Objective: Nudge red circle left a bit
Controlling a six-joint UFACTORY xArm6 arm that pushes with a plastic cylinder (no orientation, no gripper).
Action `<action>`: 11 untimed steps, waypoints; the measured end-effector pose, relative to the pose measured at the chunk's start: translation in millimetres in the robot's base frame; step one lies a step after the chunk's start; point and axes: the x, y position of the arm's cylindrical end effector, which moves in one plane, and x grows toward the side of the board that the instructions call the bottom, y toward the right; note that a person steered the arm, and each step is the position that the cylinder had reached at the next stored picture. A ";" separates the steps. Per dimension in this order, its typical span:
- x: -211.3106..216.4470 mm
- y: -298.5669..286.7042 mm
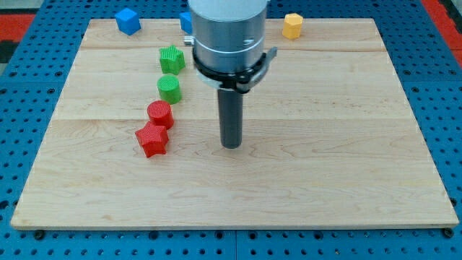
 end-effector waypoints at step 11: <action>-106.9 32.5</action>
